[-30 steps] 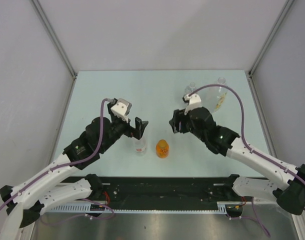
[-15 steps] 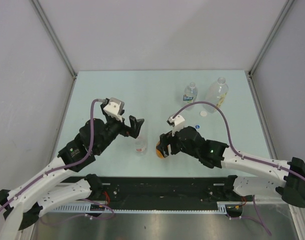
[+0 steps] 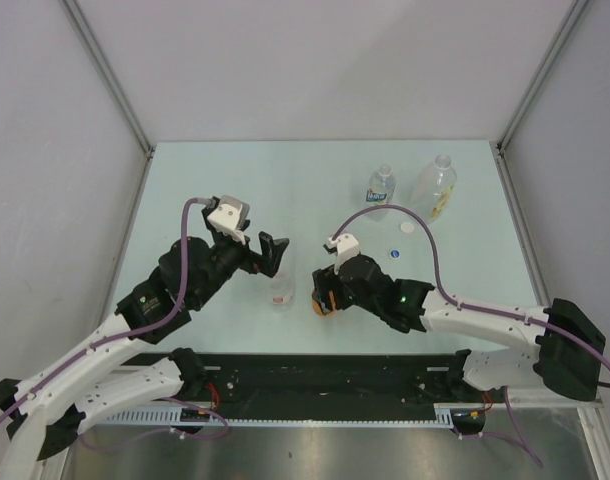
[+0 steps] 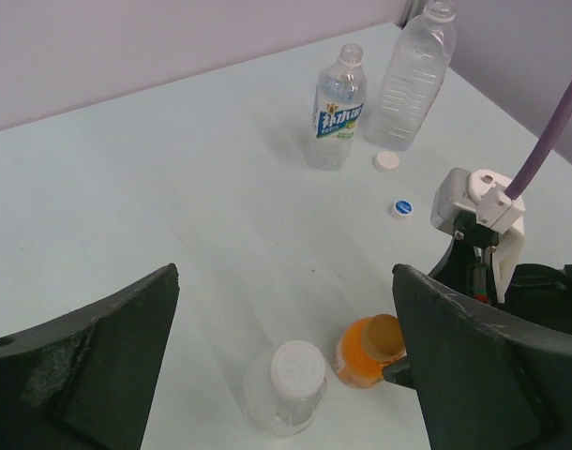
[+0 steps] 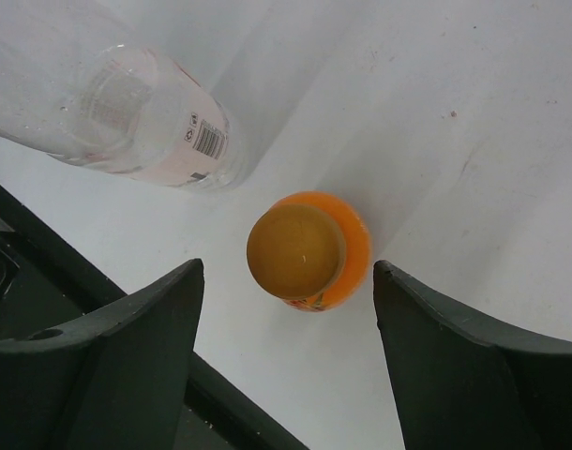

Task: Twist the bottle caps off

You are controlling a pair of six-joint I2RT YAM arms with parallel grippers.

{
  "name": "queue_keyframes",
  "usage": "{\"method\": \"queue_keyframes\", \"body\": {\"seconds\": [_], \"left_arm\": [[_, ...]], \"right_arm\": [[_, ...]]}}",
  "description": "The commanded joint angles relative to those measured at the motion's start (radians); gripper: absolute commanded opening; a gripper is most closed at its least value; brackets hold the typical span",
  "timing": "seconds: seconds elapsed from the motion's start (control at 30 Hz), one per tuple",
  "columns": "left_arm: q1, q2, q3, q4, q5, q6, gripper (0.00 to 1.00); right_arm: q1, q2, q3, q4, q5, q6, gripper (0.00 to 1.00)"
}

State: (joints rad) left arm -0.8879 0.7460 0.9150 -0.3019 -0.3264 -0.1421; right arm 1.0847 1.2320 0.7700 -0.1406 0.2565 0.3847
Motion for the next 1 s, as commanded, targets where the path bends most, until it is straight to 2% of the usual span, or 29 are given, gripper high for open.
{"method": "queue_keyframes", "body": {"seconds": [0.0, 0.2, 0.43, 0.6, 0.7, 0.8, 0.97], "left_arm": [[0.0, -0.011, 0.01, 0.009, 0.02, -0.008, 1.0], [0.0, -0.011, 0.005, 0.012, 0.023, -0.008, 1.0], [-0.002, -0.008, -0.004, 0.014, 0.026, -0.014, 1.0], [-0.002, -0.01, -0.01, 0.014, 0.03, -0.016, 1.0], [-0.002, -0.008, -0.01, 0.012, 0.03, -0.016, 1.0], [0.0, -0.011, -0.008, 0.009, 0.03, -0.016, 1.0], [-0.002, -0.013, -0.001, 0.007, 0.035, -0.013, 1.0]], "right_arm": [[-0.006, 0.027, 0.015, 0.045, 0.033, 0.017, 0.75], [-0.016, 0.049, 0.017, 0.047, 0.032, 0.023, 0.72], [-0.023, 0.07, 0.018, 0.067, 0.018, 0.022, 0.59], [-0.023, 0.089, 0.018, 0.09, 0.009, 0.022, 0.57], [-0.023, 0.095, 0.018, 0.098, 0.006, 0.02, 0.5], [-0.02, 0.081, 0.018, 0.09, 0.023, 0.023, 0.31], [-0.017, -0.052, 0.021, 0.027, 0.081, 0.008, 0.2]]}}
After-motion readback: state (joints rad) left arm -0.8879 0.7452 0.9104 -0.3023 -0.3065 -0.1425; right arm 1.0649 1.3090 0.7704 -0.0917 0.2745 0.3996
